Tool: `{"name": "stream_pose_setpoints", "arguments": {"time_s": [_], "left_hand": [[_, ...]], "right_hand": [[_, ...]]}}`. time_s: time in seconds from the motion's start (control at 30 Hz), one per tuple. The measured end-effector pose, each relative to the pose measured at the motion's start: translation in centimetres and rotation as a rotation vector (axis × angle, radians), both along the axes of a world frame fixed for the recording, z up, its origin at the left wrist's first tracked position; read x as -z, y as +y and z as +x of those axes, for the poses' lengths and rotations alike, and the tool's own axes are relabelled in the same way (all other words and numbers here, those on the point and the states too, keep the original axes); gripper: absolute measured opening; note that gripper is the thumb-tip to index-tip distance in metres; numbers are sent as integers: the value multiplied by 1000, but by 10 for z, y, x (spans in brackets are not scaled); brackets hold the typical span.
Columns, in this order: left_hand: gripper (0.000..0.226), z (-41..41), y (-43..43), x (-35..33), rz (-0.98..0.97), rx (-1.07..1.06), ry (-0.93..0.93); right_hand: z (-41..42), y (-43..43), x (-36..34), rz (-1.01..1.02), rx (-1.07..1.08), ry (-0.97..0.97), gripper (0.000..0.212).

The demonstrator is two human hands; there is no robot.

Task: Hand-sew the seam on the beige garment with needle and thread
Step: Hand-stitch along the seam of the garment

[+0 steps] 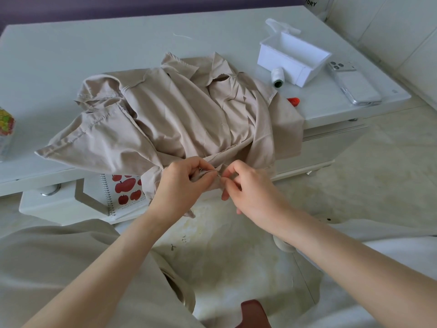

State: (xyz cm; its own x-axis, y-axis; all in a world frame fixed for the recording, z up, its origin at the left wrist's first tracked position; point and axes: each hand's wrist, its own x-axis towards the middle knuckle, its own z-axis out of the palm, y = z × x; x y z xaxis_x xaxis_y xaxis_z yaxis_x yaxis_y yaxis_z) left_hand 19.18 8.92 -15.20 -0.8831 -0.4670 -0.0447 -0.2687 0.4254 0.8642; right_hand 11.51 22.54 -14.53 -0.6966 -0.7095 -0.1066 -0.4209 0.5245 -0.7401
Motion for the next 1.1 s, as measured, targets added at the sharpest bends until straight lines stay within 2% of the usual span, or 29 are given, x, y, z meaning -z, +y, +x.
{"name": "stream_pose_setpoints", "arguments": {"time_s": [0.37,0.7,0.83,1.0,1.1], "left_hand": [[5,2,7,-5,52,4,14],[6,2,7,6,-171,-51,114],[7,3,5,10,-173,-66,92],[7,2,2,8,-213,-106,55],[6,2,2,6,-217,-105,55]], "right_hand": [[6,-8,-1,-98,154,-312,12],[10,-12,-2,-200,222,-441,11],[14,-10,0,-241,162,-430,8],[20,-2,1,-240,20,-349,28],[21,2,-1,-236,-4,-312,29]]}}
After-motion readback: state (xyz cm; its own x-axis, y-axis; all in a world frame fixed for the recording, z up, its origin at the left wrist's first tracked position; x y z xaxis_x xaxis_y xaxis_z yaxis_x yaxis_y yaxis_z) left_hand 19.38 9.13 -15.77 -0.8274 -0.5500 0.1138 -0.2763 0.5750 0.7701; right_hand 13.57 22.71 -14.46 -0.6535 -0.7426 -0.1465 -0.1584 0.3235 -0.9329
